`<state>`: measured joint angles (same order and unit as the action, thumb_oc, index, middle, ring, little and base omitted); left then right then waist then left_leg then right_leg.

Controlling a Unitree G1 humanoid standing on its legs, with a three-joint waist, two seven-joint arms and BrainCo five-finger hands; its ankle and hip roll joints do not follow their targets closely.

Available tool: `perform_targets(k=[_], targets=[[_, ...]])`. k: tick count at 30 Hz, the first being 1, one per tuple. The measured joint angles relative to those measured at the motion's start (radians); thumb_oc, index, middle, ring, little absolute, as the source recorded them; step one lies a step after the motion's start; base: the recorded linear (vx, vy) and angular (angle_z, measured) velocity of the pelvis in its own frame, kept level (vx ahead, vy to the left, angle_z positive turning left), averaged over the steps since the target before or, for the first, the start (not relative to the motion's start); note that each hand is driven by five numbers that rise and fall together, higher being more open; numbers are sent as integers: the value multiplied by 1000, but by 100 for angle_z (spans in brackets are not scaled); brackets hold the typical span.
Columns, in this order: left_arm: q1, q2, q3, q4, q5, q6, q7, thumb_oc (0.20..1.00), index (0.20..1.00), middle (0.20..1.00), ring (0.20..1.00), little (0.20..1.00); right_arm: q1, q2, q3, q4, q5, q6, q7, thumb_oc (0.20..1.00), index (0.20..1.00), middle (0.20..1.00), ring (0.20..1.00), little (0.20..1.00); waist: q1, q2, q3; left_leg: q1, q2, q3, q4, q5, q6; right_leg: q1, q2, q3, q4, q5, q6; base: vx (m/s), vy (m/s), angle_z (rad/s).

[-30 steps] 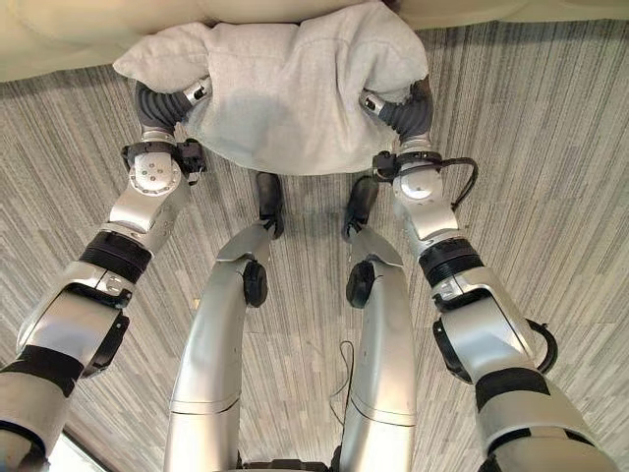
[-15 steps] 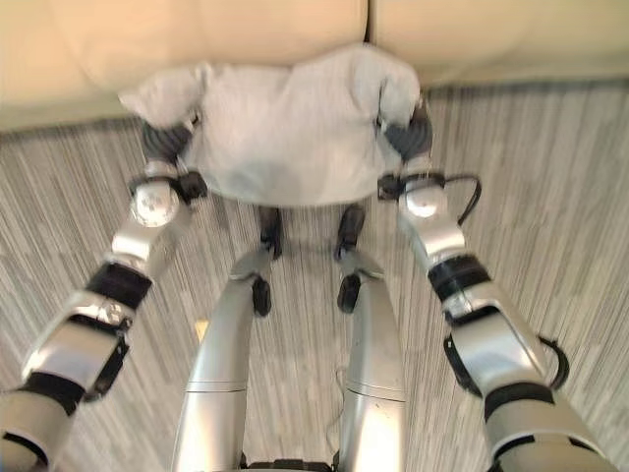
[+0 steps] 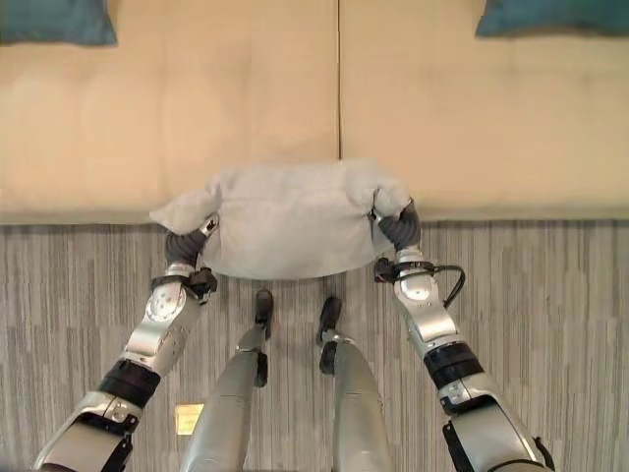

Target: Pick up all the scattered cushions and arrange them neatly on the sofa.

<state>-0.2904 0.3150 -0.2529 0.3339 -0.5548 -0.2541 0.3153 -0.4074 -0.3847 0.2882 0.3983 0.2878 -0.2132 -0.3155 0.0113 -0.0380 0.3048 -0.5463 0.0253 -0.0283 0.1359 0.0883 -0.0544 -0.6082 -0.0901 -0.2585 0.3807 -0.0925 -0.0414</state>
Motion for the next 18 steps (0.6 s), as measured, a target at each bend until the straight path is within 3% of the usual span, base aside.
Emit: perform_targets(k=[6,12,15,18], targets=[[170,9,-4,-45,38,9,-56,200,200,200,200,200,165,13,-11,-17,-38,11,57,200,200,200,200,200,10,8,-57,211,15,-51,-73,-25,-16,251,26,-55,-90,-31,4,123,-83,24],[212,-19,-24,-45,74,28,-98,200,200,200,200,200,259,13,-55,-30,-42,31,72,200,200,200,200,200,4,31,-130,287,16,-48,-88,-40,-9,376,28,-94,-161,-26,1,131,44,16],[204,-25,-25,-45,76,34,-99,200,200,200,200,200,256,14,-69,-31,-47,32,69,200,200,200,200,200,2,28,-149,271,2,-38,-45,-39,-9,372,16,-86,-155,-36,17,188,146,5],[238,-27,-21,-48,76,43,-100,200,200,200,200,200,255,25,-74,-29,-70,49,76,200,200,200,200,200,10,29,-153,335,-2,-9,-80,-38,3,413,15,-61,-166,-37,23,196,176,-15]])
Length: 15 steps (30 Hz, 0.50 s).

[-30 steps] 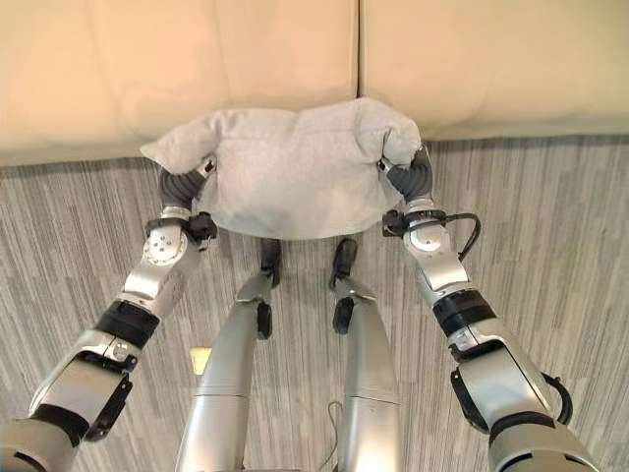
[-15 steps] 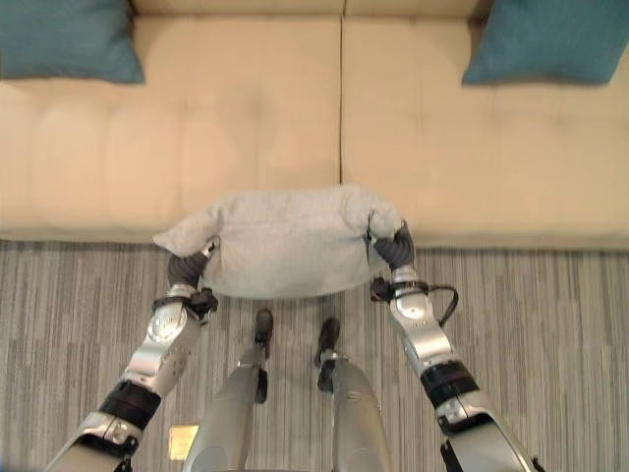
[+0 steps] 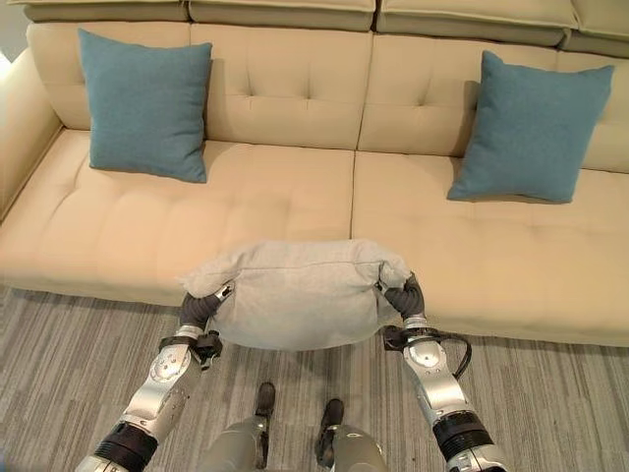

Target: Pick up all the scattered cushions and arrange them neatly on the sofa.

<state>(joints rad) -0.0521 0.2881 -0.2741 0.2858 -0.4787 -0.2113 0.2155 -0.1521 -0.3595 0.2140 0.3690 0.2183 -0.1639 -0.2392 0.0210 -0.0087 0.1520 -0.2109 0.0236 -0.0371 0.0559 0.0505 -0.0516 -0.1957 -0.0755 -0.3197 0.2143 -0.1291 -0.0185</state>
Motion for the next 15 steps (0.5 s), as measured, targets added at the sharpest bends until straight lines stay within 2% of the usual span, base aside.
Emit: perform_targets(k=[1,3,4,5,6,7,8,10,12,14,15], targets=[[8,0,0,0,0,0,0,200,200,200,200,200,0,0,0,0,-7,1,3,200,200,200,200,200,4,-1,0,21,-2,6,-8,-1,1,10,-3,10,4,-5,8,343,380,-36],[22,4,0,-2,1,8,-3,200,200,200,200,200,0,7,3,-1,-11,19,6,200,200,200,200,200,7,-3,1,87,-14,58,-19,-33,34,45,-7,52,11,-10,22,222,335,-60],[31,6,1,-2,14,10,-12,200,200,200,200,200,4,7,-1,-1,-19,25,13,200,200,200,200,200,17,-2,0,133,-9,91,-41,-39,45,53,-18,76,47,-21,38,106,273,-61],[24,7,0,-1,32,11,-14,200,200,200,200,200,4,7,-4,0,-26,26,13,200,200,200,200,200,-4,-7,6,142,-28,108,-28,-62,67,32,-31,91,128,-22,55,139,319,-47],[20,8,0,-1,36,11,-14,200,200,200,200,200,4,11,-8,-1,-27,26,13,200,200,200,200,200,-10,-7,11,142,-33,118,-8,-78,78,-37,-54,101,267,-5,83,105,151,-25],[24,8,1,-2,41,11,-15,200,200,200,200,200,12,18,-8,-1,-27,26,11,200,200,200,200,200,-13,-7,10,148,-24,127,2,-93,78,-72,-62,114,333,26,130,148,107,-37],[29,14,3,-2,41,11,-15,200,200,200,200,200,18,25,-8,-1,-27,27,13,200,200,200,200,200,-12,-7,10,161,-18,129,-6,-102,79,-75,-69,117,348,42,151,193,71,-41],[31,28,8,-3,41,11,-16,200,200,200,200,200,26,32,-6,-3,-27,27,21,200,200,200,200,200,-13,-15,9,182,-25,131,-38,-93,94,-90,-69,116,324,19,148,205,26,-25],[33,39,13,-8,43,11,-20,200,200,200,200,200,30,32,-6,-14,-28,27,36,200,200,200,200,200,-14,-15,8,182,-25,128,-65,-75,109,-91,-37,116,195,7,137,180,-12,-11],[33,37,20,-8,50,12,-20,200,200,200,200,200,40,31,-6,-25,-36,27,39,200,200,200,200,200,-19,-7,13,183,-23,117,-77,-68,111,-107,-12,126,111,13,132,194,-28,13],[33,37,20,-8,62,12,-20,200,200,200,200,200,45,31,-6,-25,-39,29,39,200,200,200,200,200,-31,-5,14,184,-23,103,-79,-68,110,-106,5,140,47,34,132,211,-34,37]])
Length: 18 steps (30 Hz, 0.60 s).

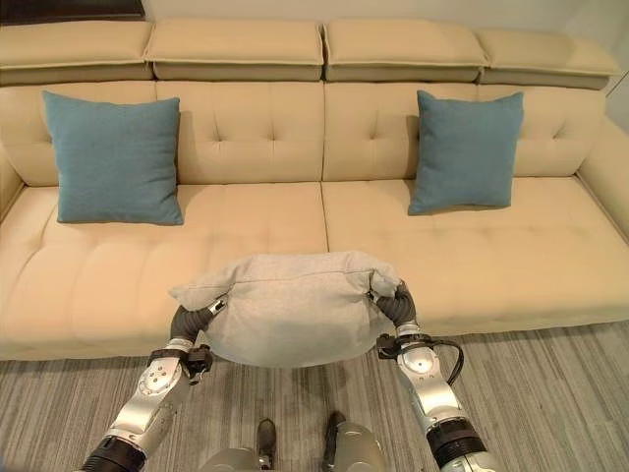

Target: Pick up all the scattered cushions and arrange them neatly on the sofa.

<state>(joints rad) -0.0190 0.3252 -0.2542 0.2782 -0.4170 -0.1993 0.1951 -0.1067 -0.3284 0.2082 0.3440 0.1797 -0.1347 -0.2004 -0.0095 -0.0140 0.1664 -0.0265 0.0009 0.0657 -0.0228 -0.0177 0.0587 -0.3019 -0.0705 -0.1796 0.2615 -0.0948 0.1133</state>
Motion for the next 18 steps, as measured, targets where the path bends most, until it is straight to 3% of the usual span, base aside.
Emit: perform_targets(k=[2,4,5,7,9,10,11,12,14,16,17,18], targets=[[-4,-5,0,0,5,1,-1,200,200,200,200,200,7,-4,-1,0,0,2,0,200,200,200,200,200,-16,-3,0,14,-1,-33,-10,-9,-16,-17,35,50,-91,69,-1,203,-45,63],[-2,-1,-2,-2,7,1,-10,200,200,200,200,200,17,-4,-2,-4,0,2,1,200,200,200,200,200,-31,-38,-5,43,-28,-62,-24,-16,-29,27,23,59,-203,139,-5,228,-65,69],[7,-10,-1,-1,7,10,-13,200,200,200,200,200,25,-3,-5,3,-1,2,2,200,200,200,200,200,-28,-40,-3,74,-27,-78,-31,-29,-38,52,24,76,-198,184,-50,160,-67,51],[43,-39,-3,-22,10,16,-24,200,200,200,200,200,52,-20,-7,4,0,3,1,200,200,200,200,200,-26,-2,-27,85,22,-96,16,-67,-82,118,74,43,-233,161,-98,223,-133,53],[28,-42,-5,-22,15,18,-31,200,200,200,200,200,56,-30,-18,2,2,3,9,200,200,200,200,200,-27,-19,-27,33,24,-103,156,-71,-113,162,75,21,-270,155,-108,107,-82,43],[26,-45,-13,-22,15,18,-36,200,200,200,200,200,54,-38,-26,-10,3,2,9,200,200,200,200,200,-24,-45,-27,-88,6,-101,422,-89,-149,208,67,19,-302,159,-153,100,-20,10],[26,-46,-15,-22,15,18,-37,200,200,200,200,200,53,-38,-34,-15,3,-2,8,200,200,200,200,200,-19,-46,-28,-136,13,-103,520,-95,-157,225,70,12,-313,147,-174,112,-6,15],[17,-44,-22,-22,15,18,-40,200,200,200,200,200,54,-40,-42,-16,5,-4,8,200,200,200,200,200,-28,-58,-25,-174,23,-88,514,-104,-148,239,68,6,-336,141,-166,130,11,24],[-11,-46,-24,-22,15,20,-44,200,200,200,200,200,51,-42,-50,-15,15,-3,5,200,200,200,200,200,-28,-82,-16,-201,55,-45,308,-90,-145,246,72,-6,-352,138,-167,111,42,18],[-10,-39,-24,-22,15,22,-43,200,200,200,200,200,46,-42,-47,-15,19,-3,4,200,200,200,200,200,-23,-87,-13,-225,74,-78,184,-41,-154,259,85,-5,-351,142,-171,138,101,-17],[-10,-39,-24,-22,16,22,-44,200,200,200,200,200,44,-42,-43,-10,22,-3,-1,200,200,200,200,200,-22,-87,-13,-241,74,-103,147,-16,-163,265,92,3,-352,123,-149,157,134,-25],[-10,-39,-24,-22,15,22,-43,200,200,200,200,200,43,-42,-39,-5,23,-3,-2,200,200,200,200,200,-17,-87,-13,-247,78,-116,116,6,-160,270,100,14,-352,119,-149,128,105,-30]])
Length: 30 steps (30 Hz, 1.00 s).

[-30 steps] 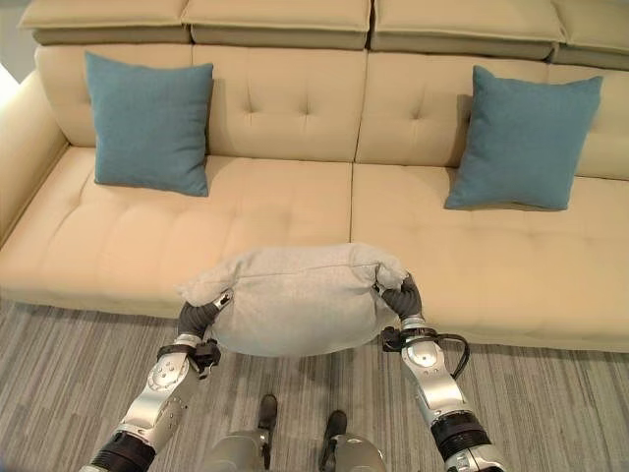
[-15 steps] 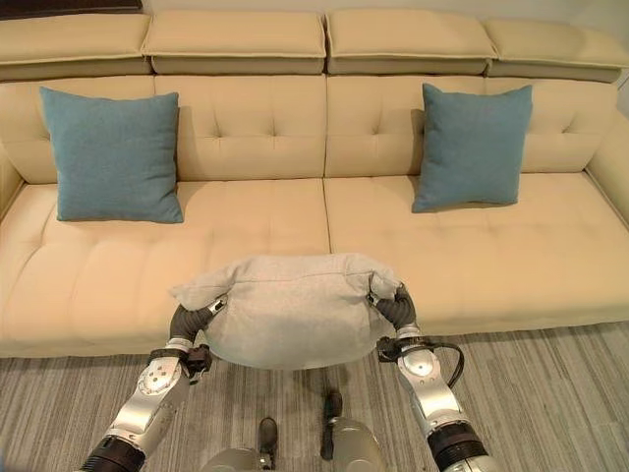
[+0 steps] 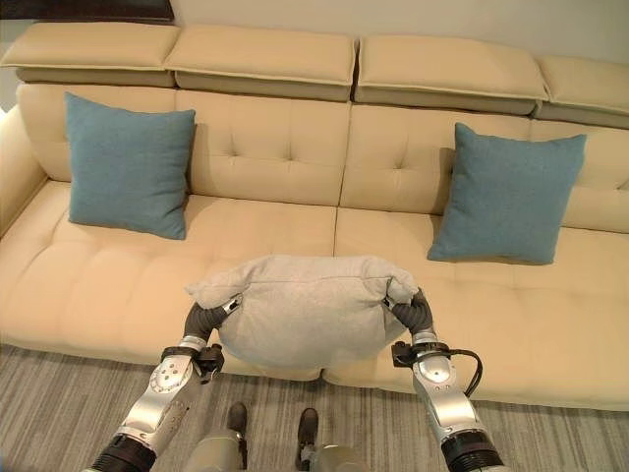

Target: Pick up all the scattered cushions and arrange them neatly on the sofa.

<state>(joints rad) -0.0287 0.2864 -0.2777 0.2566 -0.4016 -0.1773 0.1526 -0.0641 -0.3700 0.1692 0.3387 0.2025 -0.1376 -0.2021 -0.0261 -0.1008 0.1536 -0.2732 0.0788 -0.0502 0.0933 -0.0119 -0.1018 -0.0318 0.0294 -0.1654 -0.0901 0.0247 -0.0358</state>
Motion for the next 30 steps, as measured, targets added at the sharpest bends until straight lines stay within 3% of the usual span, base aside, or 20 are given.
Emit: perform_targets(k=[4,6,7,10,14,17,19,20,21,24,30], targets=[[8,0,-1,0,0,3,-1,200,200,200,200,200,9,0,1,2,-1,5,2,200,200,200,200,200,9,11,-1,41,0,16,-37,49,27,48,14,22,0,-12,-16,123,148,-41],[7,0,-24,0,0,6,-2,200,200,200,200,200,20,-5,-10,-3,-1,5,-2,200,200,200,200,200,-15,44,-14,93,-11,13,-63,73,41,65,15,27,2,-32,-5,148,256,-11],[2,4,-29,0,0,8,-2,200,200,200,200,200,20,1,-14,-3,-2,5,-5,200,200,200,200,200,-17,44,-13,107,-24,27,-85,110,62,57,-1,44,22,-45,13,125,254,-27],[-1,37,-31,-1,0,15,-2,200,200,200,200,200,18,9,-16,-11,-10,6,1,200,200,200,200,200,-8,41,-13,169,-91,102,-127,96,129,1,-90,86,180,-126,78,82,247,-40],[-17,59,-25,-2,0,14,-1,200,200,200,200,200,1,18,-8,-14,-12,6,3,200,200,200,200,200,20,44,-9,183,-121,140,-127,83,150,-64,-137,101,313,-170,128,19,87,-24],[-28,97,-7,-4,1,13,3,200,200,200,200,200,-28,43,2,-15,-30,7,2,200,200,200,200,200,30,42,-6,200,-125,151,-133,68,167,-130,-169,117,398,-169,139,88,32,-18],[-33,97,4,-5,1,13,4,200,200,200,200,200,-35,45,3,-14,-31,7,2,200,200,200,200,200,32,39,-4,216,-123,152,-149,67,170,-138,-182,122,338,-148,168,100,-45,-8],[-38,95,15,-6,1,8,7,200,200,200,200,200,-55,45,10,-9,-31,11,2,200,200,200,200,200,32,38,2,223,-118,152,-167,62,167,-175,-188,122,272,-110,189,120,-77,-5],[-41,95,15,-7,1,6,7,200,200,200,200,200,-56,45,9,-9,-31,11,1,200,200,200,200,200,32,37,3,222,-118,153,-170,63,163,-174,-188,123,245,-90,189,97,-64,9],[-39,81,14,-8,1,2,7,200,200,200,200,200,-50,43,8,-2,-31,13,0,200,200,200,200,200,21,22,0,231,-117,124,-183,73,133,-143,-186,122,121,56,160,88,-66,29],[-2,70,22,-73,1,1,6,200,200,200,200,200,-52,37,0,-7,-31,14,-2,200,200,200,200,200,20,40,0,255,-40,114,-183,58,85,-57,-103,90,-2,95,104,135,-74,2]])
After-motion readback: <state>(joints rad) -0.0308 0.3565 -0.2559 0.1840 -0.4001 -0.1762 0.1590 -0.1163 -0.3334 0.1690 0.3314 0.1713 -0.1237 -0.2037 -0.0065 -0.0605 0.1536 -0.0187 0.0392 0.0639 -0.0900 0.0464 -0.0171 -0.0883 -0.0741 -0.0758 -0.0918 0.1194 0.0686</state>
